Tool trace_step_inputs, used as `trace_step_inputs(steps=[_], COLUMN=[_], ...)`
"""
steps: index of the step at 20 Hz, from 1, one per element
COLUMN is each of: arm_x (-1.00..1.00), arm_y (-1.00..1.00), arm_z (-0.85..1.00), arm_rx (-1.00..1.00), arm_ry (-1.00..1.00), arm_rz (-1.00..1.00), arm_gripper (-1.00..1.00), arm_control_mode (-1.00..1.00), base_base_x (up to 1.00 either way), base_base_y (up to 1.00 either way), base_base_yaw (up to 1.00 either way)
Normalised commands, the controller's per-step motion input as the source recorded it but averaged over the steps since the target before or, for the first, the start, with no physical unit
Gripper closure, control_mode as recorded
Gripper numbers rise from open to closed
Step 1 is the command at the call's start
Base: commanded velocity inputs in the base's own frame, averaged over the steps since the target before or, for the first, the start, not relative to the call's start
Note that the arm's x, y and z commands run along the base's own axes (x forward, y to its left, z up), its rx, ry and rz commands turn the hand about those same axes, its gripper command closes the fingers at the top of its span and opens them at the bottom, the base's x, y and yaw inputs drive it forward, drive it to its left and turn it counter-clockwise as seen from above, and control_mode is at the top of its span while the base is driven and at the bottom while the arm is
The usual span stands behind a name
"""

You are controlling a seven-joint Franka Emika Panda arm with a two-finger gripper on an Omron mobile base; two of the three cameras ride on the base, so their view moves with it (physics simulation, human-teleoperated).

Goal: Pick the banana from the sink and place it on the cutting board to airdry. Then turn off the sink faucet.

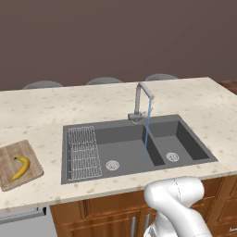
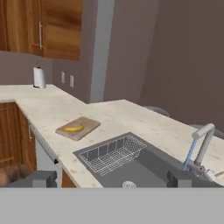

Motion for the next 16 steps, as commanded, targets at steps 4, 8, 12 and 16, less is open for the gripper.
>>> trace_step_inputs(steps=[4,8,12,16], arm_x=[0.16,0.15,0.38,0.48], arm_y=[0.0,0.0,0.0,0.0], arm_z=[-0.22,-0.21,-0.03,0.0], arm_rx=[-0.05,-0.02,0.0,0.0], arm_ry=[-0.07,-0.03,0.08,0.21], arm_rz=[0.09,-0.01,-0.11,-0.01], arm_gripper=[-1.0,-1.0,-1.0,-1.0], arm_control_mode=[-1.0,-1.0,-1.0,-1.0], base_base_x=[0.0,0.0,0.0,0.0], base_base_y=[0.0,0.0,0.0,0.0], base_base_yaw=[0.0,0.0,0.0,0.0])
